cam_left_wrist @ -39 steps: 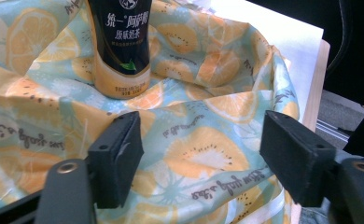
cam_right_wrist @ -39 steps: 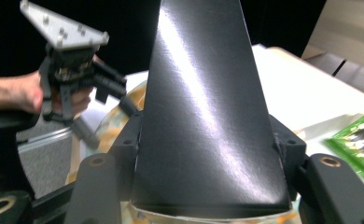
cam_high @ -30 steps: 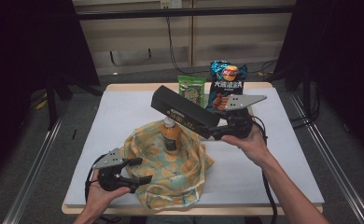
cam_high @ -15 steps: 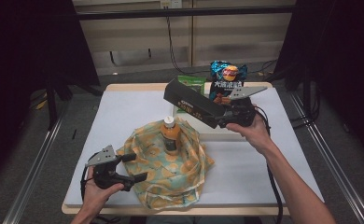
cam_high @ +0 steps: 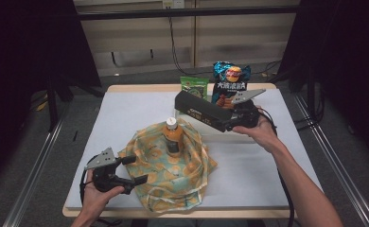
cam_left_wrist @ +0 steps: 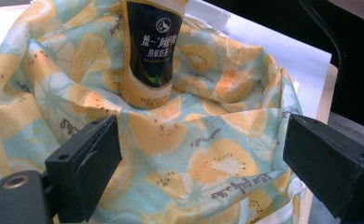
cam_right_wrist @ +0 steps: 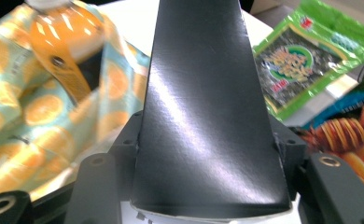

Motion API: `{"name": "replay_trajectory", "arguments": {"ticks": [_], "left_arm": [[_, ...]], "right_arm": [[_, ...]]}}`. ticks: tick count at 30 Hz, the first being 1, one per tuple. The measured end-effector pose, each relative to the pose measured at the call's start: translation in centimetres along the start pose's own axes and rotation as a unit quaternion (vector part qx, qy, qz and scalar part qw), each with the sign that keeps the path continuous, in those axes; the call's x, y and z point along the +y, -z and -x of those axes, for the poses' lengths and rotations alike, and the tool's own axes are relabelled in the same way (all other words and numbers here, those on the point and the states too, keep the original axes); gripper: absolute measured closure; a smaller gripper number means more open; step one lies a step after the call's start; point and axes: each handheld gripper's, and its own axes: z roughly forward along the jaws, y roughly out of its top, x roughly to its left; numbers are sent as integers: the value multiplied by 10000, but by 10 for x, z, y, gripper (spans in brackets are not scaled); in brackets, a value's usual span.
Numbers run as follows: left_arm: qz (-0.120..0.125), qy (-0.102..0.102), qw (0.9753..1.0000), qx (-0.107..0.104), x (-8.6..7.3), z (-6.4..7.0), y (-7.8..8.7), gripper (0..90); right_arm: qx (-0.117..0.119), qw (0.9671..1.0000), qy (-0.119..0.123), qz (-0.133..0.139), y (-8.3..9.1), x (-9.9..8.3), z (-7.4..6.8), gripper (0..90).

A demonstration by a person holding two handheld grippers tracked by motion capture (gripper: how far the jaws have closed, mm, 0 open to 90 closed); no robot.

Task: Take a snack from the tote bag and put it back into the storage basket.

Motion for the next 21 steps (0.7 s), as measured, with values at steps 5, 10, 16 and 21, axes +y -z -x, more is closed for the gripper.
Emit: {"name": "replay_trajectory", "arguments": {"ticks": [5,10,16,21], "left_arm": [[-48,11,10000,10,-1,-1,-1,111],[-45,16,10000,33,-2,1,-1,111],[-50,16,10000,48,-2,0,-1,110],[-72,29,10000,31,-3,-1,-2,110]], "right_arm": [[-85,9998,-95,-168,-6,-8,11,434],[-109,9995,-95,-272,-12,-14,17,434],[-89,9989,-65,-456,-18,-19,20,434],[18,9979,35,-643,-27,-25,22,434]]}}
